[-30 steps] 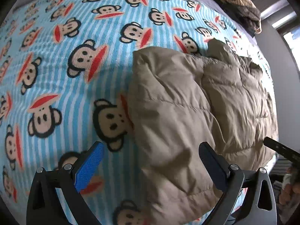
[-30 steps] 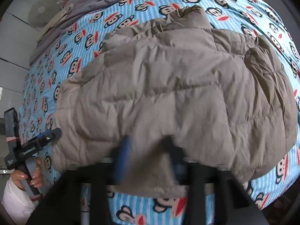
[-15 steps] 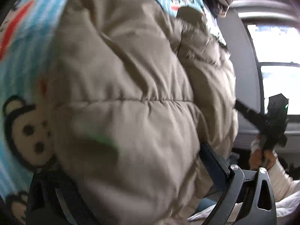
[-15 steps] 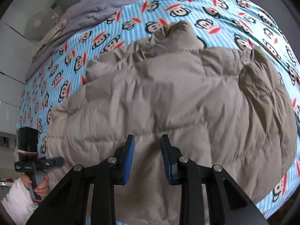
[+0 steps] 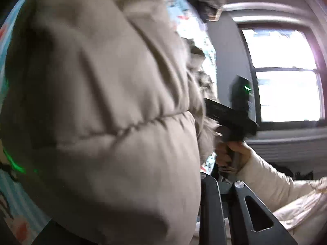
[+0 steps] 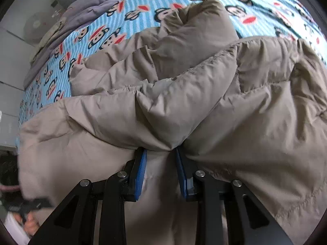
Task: Fold large clothes
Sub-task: 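Grasp the folded jacket edge with both tools and lift it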
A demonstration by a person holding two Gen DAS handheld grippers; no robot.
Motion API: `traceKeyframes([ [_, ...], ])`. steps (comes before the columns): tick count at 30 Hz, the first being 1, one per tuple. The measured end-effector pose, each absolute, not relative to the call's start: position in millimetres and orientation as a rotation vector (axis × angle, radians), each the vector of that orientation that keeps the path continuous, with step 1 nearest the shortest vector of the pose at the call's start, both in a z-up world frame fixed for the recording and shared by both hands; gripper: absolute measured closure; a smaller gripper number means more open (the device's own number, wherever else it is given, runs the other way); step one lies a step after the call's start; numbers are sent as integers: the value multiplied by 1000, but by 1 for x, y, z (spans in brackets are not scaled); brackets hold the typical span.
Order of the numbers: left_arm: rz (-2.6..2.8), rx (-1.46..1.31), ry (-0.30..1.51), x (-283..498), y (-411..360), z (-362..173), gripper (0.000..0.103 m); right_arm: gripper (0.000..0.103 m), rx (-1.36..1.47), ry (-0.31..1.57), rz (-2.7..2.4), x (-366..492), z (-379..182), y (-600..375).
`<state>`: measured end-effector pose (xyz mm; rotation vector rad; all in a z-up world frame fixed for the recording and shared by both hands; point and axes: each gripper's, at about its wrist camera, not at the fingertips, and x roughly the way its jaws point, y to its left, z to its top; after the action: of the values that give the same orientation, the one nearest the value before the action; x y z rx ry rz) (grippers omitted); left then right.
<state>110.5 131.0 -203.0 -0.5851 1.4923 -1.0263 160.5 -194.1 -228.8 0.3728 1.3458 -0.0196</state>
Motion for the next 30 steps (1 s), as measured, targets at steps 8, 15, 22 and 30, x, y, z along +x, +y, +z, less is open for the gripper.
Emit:
traceKeyframes([
  [8, -1040, -554, 1448, 100, 89, -157, 76, 79, 393, 1213, -22, 180, -191, -207],
  [15, -1047, -577, 1424, 100, 55, -128, 76, 83, 539, 1353, 37, 211, -240, -228],
  [22, -1027, -508, 1433, 89, 16, -105, 76, 82, 600, 1299, 120, 110, -179, -260],
  [30, -975, -348, 1486, 81, -71, -67, 76, 83, 844, 1395, 175, 8, -238, -250],
])
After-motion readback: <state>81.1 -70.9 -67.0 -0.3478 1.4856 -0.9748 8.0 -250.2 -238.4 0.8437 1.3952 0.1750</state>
